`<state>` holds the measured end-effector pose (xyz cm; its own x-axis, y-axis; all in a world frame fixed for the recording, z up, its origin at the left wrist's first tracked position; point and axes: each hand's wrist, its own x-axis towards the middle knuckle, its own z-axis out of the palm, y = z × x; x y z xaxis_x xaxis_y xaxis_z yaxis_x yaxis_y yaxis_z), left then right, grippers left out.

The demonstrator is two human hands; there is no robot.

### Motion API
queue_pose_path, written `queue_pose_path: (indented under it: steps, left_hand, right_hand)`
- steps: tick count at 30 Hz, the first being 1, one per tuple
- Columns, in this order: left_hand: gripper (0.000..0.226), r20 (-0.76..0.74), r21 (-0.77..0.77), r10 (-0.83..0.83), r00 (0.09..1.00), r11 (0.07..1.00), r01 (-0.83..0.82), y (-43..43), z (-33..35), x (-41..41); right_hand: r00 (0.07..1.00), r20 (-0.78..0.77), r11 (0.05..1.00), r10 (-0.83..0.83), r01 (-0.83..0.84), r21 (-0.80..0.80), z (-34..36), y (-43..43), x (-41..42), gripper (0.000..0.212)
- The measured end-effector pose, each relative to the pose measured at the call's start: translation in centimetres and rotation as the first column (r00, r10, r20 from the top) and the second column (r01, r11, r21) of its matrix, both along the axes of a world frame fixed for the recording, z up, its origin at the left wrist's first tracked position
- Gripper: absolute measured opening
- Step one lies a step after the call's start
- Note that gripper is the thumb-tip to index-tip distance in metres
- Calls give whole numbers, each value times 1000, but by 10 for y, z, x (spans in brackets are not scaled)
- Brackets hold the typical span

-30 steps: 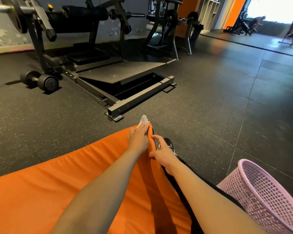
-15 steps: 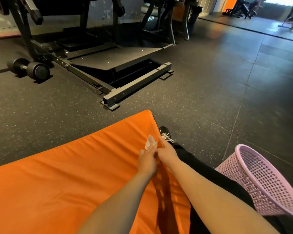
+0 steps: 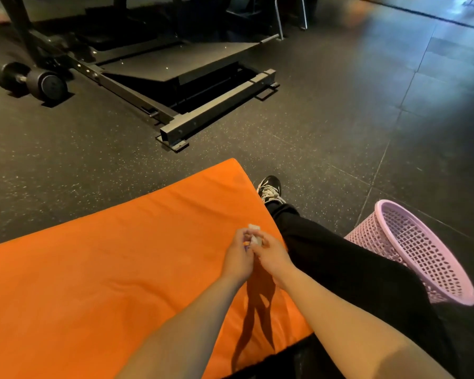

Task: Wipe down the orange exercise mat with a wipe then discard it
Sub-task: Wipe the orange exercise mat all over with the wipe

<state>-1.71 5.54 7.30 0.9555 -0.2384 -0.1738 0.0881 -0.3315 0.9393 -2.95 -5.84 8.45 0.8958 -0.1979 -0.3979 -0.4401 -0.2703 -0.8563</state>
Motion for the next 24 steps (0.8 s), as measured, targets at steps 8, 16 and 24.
queue_pose_path:
  steps: [8,16,24]
  left_hand:
    - [29,-190,395,-210,959,878,271,13,-43,-51]
    - [88,-285,619,-371,884,633,465,9,-61,-103]
    - [123,-261,650,-549,794,508,565,9,-62,-116]
  right_hand:
    - [985,-116,855,128,-169,-490,-26,-33,-36,39]
    - [896,-278,740,345,-442,-507,-55,-25,-60,40]
    - [795,-335,536,506,-594,-600,-54,-25,-73,34]
